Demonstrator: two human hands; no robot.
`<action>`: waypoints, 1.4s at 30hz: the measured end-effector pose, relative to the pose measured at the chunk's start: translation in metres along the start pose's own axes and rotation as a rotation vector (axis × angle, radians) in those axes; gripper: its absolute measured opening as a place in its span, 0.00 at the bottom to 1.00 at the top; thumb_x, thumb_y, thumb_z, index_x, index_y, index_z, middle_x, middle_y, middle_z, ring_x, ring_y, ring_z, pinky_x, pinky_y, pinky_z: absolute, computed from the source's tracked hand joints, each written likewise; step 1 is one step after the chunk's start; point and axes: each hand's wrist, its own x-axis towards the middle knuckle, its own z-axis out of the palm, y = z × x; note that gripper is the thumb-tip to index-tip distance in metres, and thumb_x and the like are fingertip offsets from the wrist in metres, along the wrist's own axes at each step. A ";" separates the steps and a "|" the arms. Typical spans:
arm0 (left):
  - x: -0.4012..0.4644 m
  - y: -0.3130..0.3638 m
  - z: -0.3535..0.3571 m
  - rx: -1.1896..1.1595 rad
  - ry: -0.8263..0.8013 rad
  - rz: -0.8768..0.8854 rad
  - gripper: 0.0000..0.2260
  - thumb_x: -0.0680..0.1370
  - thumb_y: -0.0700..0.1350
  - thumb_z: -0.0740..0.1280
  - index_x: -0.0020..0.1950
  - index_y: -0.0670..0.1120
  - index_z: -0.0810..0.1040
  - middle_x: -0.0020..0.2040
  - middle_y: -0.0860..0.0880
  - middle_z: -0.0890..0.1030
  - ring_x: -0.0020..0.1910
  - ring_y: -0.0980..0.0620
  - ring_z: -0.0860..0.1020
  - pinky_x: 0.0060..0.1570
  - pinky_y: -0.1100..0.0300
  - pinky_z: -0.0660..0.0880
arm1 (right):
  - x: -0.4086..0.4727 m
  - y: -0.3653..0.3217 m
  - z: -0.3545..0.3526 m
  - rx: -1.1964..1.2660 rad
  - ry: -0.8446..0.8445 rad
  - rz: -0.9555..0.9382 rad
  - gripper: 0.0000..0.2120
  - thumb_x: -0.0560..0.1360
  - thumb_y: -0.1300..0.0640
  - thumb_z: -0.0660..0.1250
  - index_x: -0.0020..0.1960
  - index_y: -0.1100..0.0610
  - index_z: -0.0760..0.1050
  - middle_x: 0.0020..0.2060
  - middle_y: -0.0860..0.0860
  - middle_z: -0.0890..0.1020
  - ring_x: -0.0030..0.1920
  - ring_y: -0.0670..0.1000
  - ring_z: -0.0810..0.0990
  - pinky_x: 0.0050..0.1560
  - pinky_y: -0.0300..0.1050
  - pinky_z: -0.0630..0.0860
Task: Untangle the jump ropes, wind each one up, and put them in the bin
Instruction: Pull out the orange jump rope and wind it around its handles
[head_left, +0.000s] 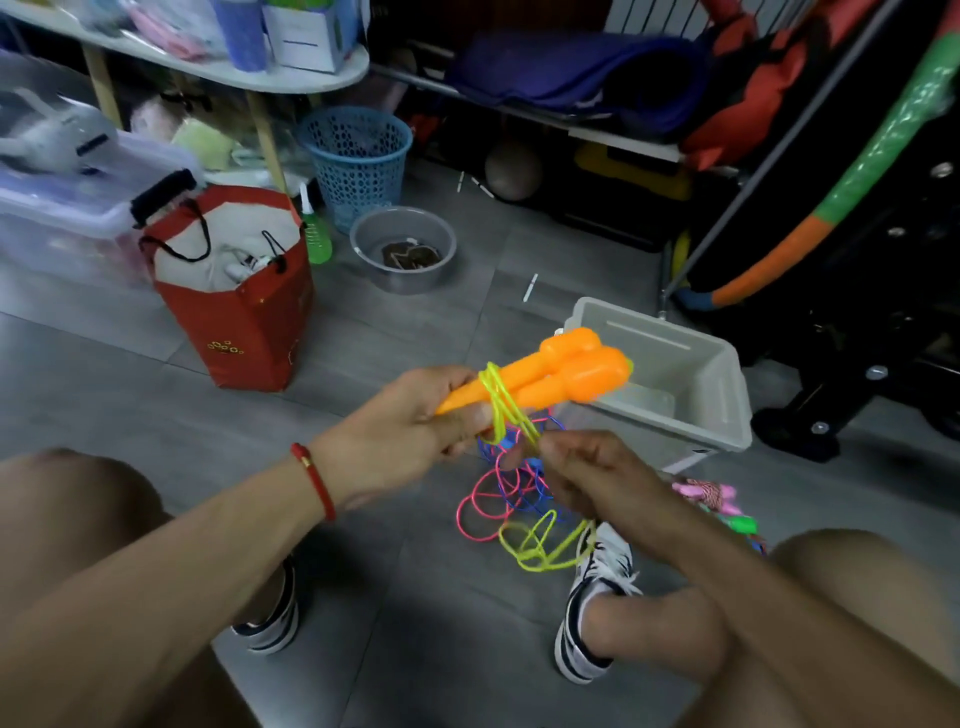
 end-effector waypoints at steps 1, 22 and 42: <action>0.002 -0.006 -0.002 -0.010 0.033 -0.030 0.11 0.77 0.46 0.65 0.49 0.38 0.76 0.33 0.50 0.75 0.30 0.58 0.69 0.31 0.66 0.67 | -0.003 -0.001 0.005 -0.084 0.034 -0.024 0.14 0.85 0.56 0.58 0.55 0.61 0.81 0.26 0.42 0.73 0.26 0.40 0.69 0.30 0.29 0.65; 0.029 -0.062 0.031 1.106 0.296 0.234 0.10 0.77 0.40 0.61 0.53 0.38 0.78 0.41 0.41 0.79 0.38 0.37 0.77 0.41 0.52 0.71 | 0.023 -0.015 0.050 0.379 0.554 0.330 0.09 0.78 0.48 0.66 0.43 0.53 0.76 0.29 0.49 0.75 0.24 0.45 0.64 0.26 0.39 0.58; 0.022 -0.010 0.033 -0.079 0.243 -0.271 0.19 0.73 0.43 0.77 0.62 0.43 0.79 0.51 0.43 0.84 0.43 0.53 0.82 0.41 0.63 0.77 | 0.014 -0.014 0.024 0.181 0.591 0.055 0.34 0.72 0.32 0.69 0.24 0.58 0.66 0.25 0.60 0.62 0.29 0.57 0.60 0.31 0.56 0.62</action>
